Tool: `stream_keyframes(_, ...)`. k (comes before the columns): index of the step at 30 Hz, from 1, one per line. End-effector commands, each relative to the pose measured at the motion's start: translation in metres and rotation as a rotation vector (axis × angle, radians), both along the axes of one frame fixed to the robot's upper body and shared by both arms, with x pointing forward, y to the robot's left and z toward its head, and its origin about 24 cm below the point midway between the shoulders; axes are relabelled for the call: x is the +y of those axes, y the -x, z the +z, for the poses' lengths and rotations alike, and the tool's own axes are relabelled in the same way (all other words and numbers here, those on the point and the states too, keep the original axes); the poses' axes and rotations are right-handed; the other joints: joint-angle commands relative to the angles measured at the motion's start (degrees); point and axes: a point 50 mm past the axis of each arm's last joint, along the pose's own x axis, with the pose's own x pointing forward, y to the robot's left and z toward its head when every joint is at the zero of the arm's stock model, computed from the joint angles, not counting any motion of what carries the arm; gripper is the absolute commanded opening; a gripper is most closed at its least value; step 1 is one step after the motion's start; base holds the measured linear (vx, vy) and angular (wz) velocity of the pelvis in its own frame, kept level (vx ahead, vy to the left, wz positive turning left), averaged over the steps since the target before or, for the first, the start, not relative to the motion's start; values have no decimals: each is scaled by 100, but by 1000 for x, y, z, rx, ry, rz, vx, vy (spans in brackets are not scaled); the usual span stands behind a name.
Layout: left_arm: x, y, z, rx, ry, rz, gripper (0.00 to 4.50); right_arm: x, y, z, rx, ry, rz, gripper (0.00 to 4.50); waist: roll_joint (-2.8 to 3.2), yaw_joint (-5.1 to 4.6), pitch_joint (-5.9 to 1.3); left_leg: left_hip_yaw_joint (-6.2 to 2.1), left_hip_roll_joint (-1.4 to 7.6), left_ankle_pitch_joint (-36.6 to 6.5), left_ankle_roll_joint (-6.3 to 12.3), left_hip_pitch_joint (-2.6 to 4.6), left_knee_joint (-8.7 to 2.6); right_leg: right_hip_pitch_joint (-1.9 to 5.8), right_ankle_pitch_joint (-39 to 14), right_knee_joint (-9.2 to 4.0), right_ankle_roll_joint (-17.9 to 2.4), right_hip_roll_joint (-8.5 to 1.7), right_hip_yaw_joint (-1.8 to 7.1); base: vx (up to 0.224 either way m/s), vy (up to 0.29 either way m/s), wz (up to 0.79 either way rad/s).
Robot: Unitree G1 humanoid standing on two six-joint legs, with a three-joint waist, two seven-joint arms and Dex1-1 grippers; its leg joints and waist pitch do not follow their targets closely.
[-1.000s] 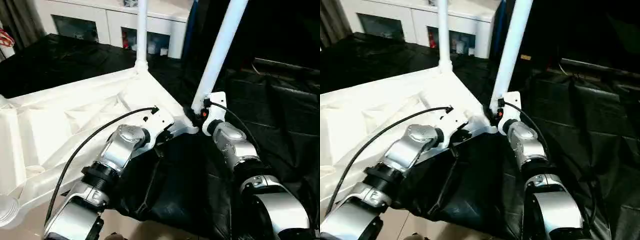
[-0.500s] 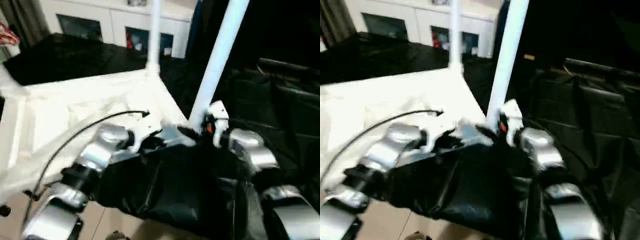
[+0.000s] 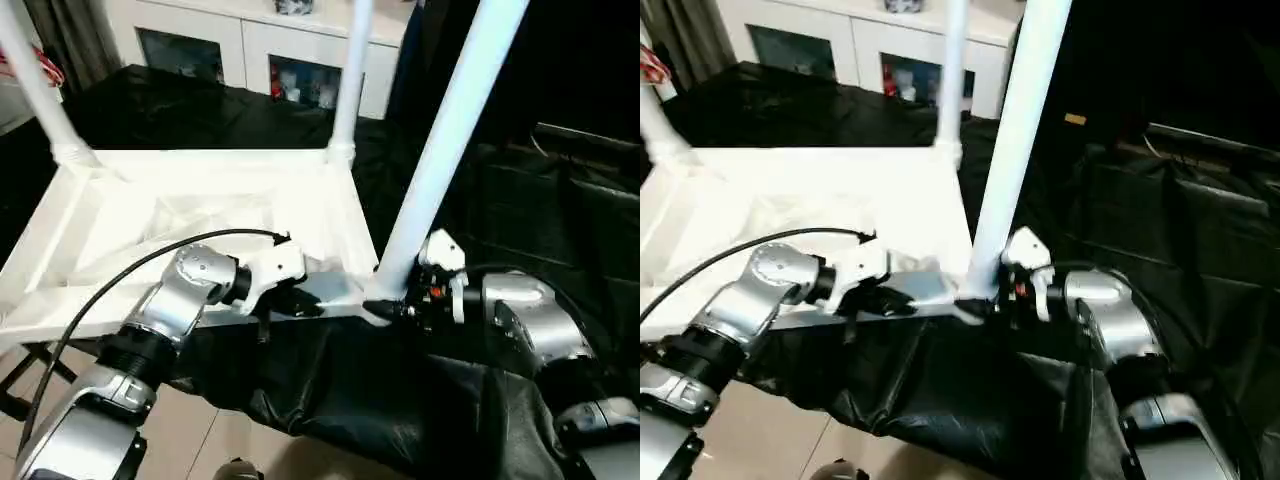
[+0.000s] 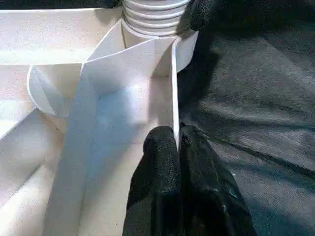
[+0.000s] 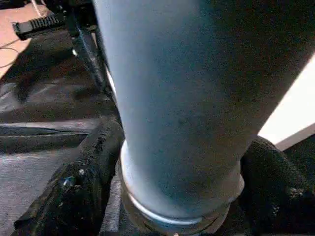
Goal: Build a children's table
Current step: Insert table leg to table base, then rotate leg to tighten
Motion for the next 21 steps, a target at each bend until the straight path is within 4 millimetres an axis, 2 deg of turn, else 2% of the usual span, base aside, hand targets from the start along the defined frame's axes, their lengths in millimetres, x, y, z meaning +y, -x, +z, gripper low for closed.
stream_keyframes(1, -15, -4, 14, -52, 41, -69, 0, 9, 7, -4, 29, 1, 70, 317, 85, -7, -394, -38, 216, -1219, 139, 69, -356, 317, -852, -393, -1234, -484, 288, 0, 0, 0)
stream_keyframes(2, -14, -4, 14, -51, 40, -72, 0, 10, 7, -4, 29, 2, 71, 313, 101, -7, -396, -40, 210, -1219, 133, 66, -356, 319, -864, -397, -1228, -483, 287, 0, 0, 0)
stream_keyframes(5, -13, -4, 12, -48, 36, -76, 0, 10, 9, -4, 32, 4, 73, 294, 89, 0, -405, -40, 207, -1154, 143, 57, -348, 326, -781, -383, -1221, -485, 286, 0, 0, 0)
stream_keyframes(6, -13, -4, 11, -48, 35, -76, 0, 10, 10, -5, 36, 1, 74, 281, 119, 4, -407, -42, 203, -1147, 143, 57, -344, 324, -779, -382, -1227, -486, 286, 0, 0, 0)
stream_keyframes(8, -14, -4, 10, -45, 37, -76, 0, 10, 11, -6, 39, 0, 72, 279, 105, 3, -409, -42, 210, -1149, 140, 60, -345, 326, -768, -382, -1228, -483, 283, 0, 0, 0)
stream_keyframes(12, -17, -6, 8, -47, 49, -48, 0, 12, 13, -8, 56, -28, 46, 275, 113, 32, -406, -36, 210, -1144, 161, 69, -340, 315, -803, -390, -1218, -484, 284, 0, 0, 0)
stream_keyframes(14, -25, -14, 5, -84, 62, 59, 0, 18, 8, -12, 51, -98, -94, 275, 108, 33, -397, -32, 206, -1191, 150, 65, -344, 308, -908, -408, -1191, -485, 290, 0, 0, 0)
stream_keyframes(15, -29, -17, 4, -92, 69, 100, 0, 20, 3, -14, 45, -112, -168, 275, 103, 25, -367, -38, 193, -1400, 47, 110, -364, 266, -1394, -464, -1116, -508, 292, 0, 0, 0)
stream_keyframes(17, -39, -22, 4, -106, 80, 163, 0, 22, -5, -20, 29, -106, -321, 274, 71, 15, -372, -70, 191, -1490, -45, 95, -388, 305, -1853, -499, -947, -540, 287, 0, 0, 0)
stream_keyframes(18, -39, -22, 4, -106, 80, 163, 0, 22, -5, -20, 29, -106, -321, 274, 81, 6, -371, -72, 199, -1494, -69, 98, -394, 290, -1902, -499, -919, -542, 291, 0, 0, 0)
stream_keyframes(19, -43, -23, 3, -110, 81, 183, 0, 23, -8, -22, 25, -104, -378, 274, 95, -12, -365, -78, 201, -1545, -88, 113, -400, 272, -1960, -507, -908, -538, 289, 0, 0, 0)
stream_keyframes(20, -56, -26, 3, -127, 85, 234, 0, 28, -14, -27, 25, -101, -500, 274, 92, -52, -365, -75, 188, -1507, -103, 96, -401, 275, -1927, -515, -881, -530, 297, 0, 0, 0)
stream_keyframes(21, -58, -27, 3, -128, 86, 240, 0, 29, -15, -28, 26, -100, -512, 274, 96, -62, -363, -71, 186, -1547, -112, 114, -395, 256, -1953, -518, -883, -525, 298, 0, 0, 0)
